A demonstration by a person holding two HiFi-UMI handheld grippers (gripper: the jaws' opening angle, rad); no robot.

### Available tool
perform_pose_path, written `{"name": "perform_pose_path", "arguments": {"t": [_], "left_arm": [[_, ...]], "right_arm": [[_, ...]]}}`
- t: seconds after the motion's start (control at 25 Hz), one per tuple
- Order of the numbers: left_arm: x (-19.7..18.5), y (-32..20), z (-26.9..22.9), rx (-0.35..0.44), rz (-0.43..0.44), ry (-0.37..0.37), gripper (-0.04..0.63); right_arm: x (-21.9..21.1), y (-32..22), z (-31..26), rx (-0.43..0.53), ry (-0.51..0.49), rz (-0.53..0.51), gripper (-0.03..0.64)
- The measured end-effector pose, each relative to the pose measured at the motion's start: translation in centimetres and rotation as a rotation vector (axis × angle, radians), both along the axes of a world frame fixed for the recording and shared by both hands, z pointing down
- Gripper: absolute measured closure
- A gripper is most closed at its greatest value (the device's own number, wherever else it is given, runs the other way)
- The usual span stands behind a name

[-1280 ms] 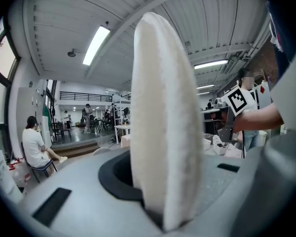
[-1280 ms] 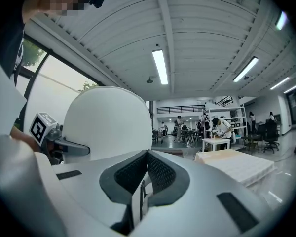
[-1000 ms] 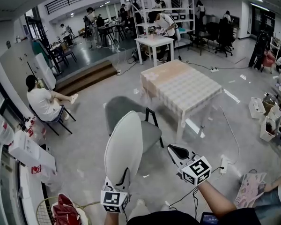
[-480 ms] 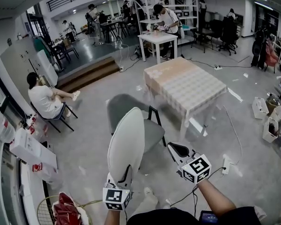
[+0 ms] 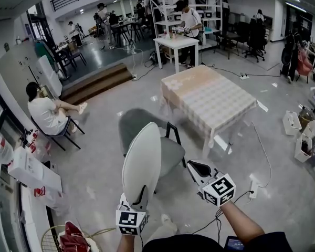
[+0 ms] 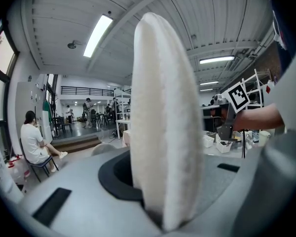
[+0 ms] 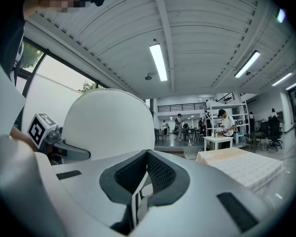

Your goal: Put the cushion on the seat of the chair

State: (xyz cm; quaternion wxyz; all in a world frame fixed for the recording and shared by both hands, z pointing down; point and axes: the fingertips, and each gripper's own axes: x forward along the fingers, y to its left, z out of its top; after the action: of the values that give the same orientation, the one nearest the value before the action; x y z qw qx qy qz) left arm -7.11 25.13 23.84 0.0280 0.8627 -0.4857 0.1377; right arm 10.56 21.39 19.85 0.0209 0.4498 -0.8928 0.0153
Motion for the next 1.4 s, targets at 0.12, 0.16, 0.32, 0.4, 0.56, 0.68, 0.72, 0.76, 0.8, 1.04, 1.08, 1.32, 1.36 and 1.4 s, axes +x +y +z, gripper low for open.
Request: {"name": "perform_pose_path", "arguments": {"t": [0.12, 0.16, 0.32, 0.4, 0.56, 0.68, 0.72, 0.76, 0.8, 1.04, 1.08, 1.32, 1.36, 1.4], "left_arm": [[-0.3, -1.8, 0.1, 0.001, 0.006, 0.003, 0.523], [-0.4, -2.5, 0.1, 0.000, 0.006, 0.003, 0.523], [-1.0, -5.1, 0.1, -0.002, 0.008, 0.009, 0.523], [-1.2, -6.3, -0.1, -0.002, 0.012, 0.010, 0.523], [-1.8, -8.5, -0.4, -0.007, 0.023, 0.014, 0.523], [-2.3, -10.2, -0.7, -0.004, 0.032, 0.022, 0.523], [-2.5, -10.7, -0.8, -0.004, 0.034, 0.025, 0.523], [-2.7, -11.2, -0.8, -0.005, 0.037, 0.028, 0.523], [-2.9, -11.7, -0.8, -0.007, 0.039, 0.030, 0.523], [-4.1, -14.3, -0.5, -0.019, 0.055, 0.042, 0.523], [-4.2, -14.7, -0.5, -0.021, 0.058, 0.042, 0.523], [-5.5, -17.0, 0.1, -0.028, 0.067, 0.036, 0.523], [-5.7, -17.3, 0.3, -0.033, 0.069, 0.032, 0.523], [-5.9, -17.6, 0.5, -0.036, 0.071, 0.029, 0.523]], "right_arm": [[-0.4, -1.7, 0.1, -0.002, 0.003, -0.002, 0.598], [-0.6, -2.3, 0.1, -0.003, 0.005, -0.002, 0.598], [-1.1, -4.7, -0.1, -0.006, 0.010, 0.003, 0.598], [-1.3, -5.9, -0.3, -0.006, 0.013, 0.006, 0.598], [-1.9, -7.8, -0.7, -0.011, 0.012, 0.013, 0.598], [-2.4, -9.2, -1.0, -0.014, 0.016, 0.023, 0.598], [-2.5, -9.7, -1.0, -0.015, 0.017, 0.027, 0.598], [-2.7, -10.1, -1.1, -0.017, 0.018, 0.030, 0.598], [-2.8, -10.5, -1.1, -0.018, 0.020, 0.034, 0.598], [-4.0, -12.9, -1.3, -0.027, 0.030, 0.049, 0.598], [-4.2, -13.3, -1.3, -0.030, 0.030, 0.049, 0.598], [-5.7, -16.0, -1.1, -0.035, 0.035, 0.051, 0.598], [-6.1, -16.3, -1.1, -0.035, 0.037, 0.049, 0.598], [-6.4, -16.6, -1.1, -0.037, 0.040, 0.047, 0.598]]}}
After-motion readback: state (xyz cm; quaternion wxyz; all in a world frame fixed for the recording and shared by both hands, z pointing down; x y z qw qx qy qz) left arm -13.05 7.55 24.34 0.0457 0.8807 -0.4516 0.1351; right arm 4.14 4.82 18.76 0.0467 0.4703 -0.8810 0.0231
